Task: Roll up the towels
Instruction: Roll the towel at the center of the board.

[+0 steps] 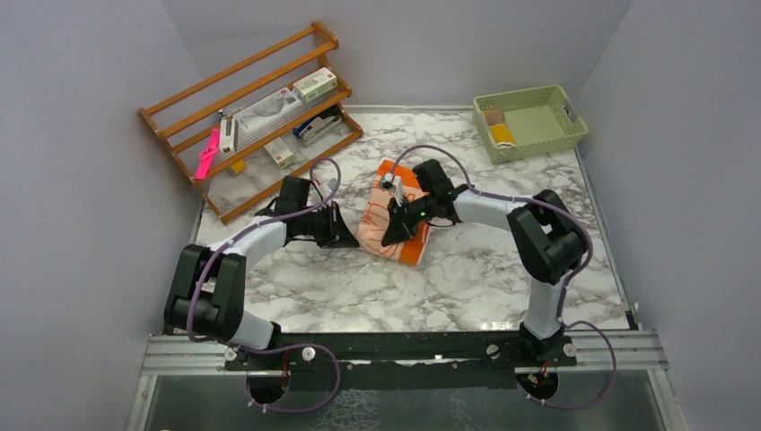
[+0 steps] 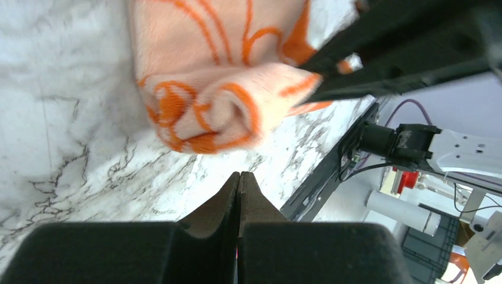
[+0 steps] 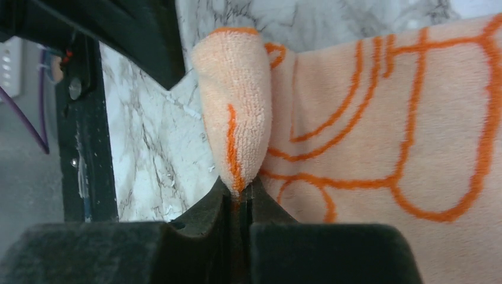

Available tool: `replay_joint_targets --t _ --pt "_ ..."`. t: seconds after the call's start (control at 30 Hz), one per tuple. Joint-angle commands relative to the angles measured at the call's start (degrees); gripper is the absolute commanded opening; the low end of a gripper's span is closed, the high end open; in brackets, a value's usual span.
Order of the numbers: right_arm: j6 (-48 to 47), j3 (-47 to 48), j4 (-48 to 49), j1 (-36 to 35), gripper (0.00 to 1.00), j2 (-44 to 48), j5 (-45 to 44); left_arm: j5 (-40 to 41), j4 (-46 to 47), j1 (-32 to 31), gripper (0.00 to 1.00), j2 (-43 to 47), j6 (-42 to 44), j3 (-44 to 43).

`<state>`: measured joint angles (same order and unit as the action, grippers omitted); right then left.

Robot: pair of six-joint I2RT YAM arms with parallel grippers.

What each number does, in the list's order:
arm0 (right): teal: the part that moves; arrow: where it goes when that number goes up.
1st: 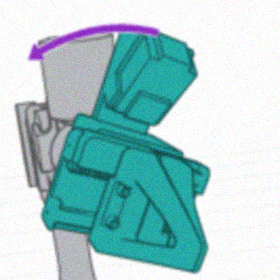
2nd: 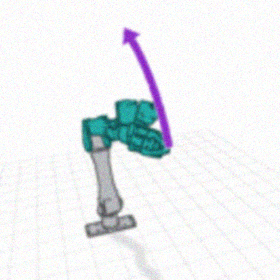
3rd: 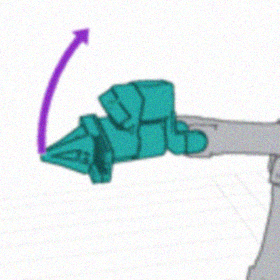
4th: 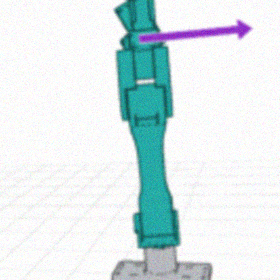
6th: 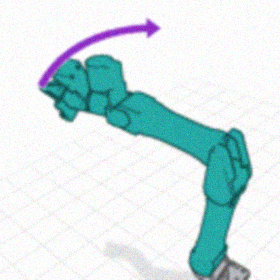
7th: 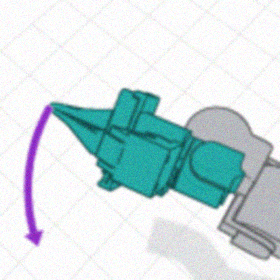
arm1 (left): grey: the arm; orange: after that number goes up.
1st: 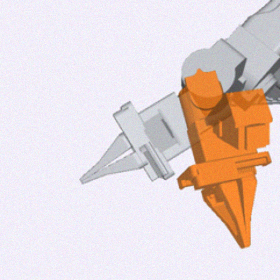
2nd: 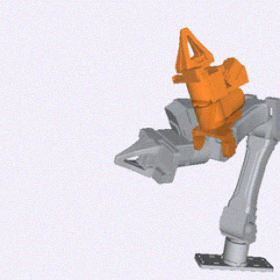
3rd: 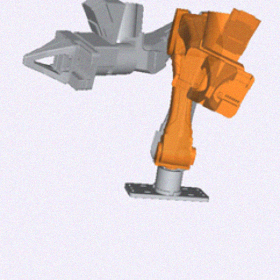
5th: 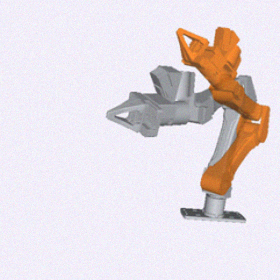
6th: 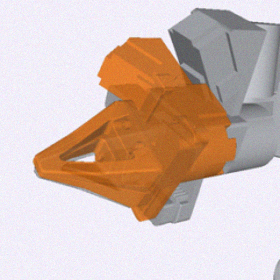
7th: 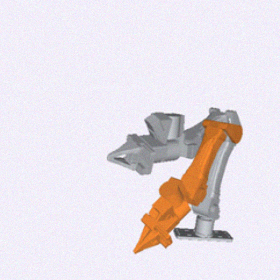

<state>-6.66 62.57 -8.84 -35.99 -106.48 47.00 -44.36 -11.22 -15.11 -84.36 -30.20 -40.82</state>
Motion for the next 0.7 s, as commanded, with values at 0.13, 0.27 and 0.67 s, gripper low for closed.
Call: replay_joint_targets --t 0.13,0.27,0.67 --pt "0.00 11.17 -15.12 2.68 0.01 -14.94 17.12 -5.88 1.92 0.73 0.00 -0.24 0.26 -3.59" --pt "0.13 12.11 -16.53 2.69 0.01 -19.15 17.98 -5.92 7.76 -1.04 0.00 -3.94 -2.89 -1.65" --pt "-1.19 7.54 -11.72 1.90 0.88 -8.22 5.34 1.79 17.64 -3.32 0.00 -15.69 -7.04 3.90"
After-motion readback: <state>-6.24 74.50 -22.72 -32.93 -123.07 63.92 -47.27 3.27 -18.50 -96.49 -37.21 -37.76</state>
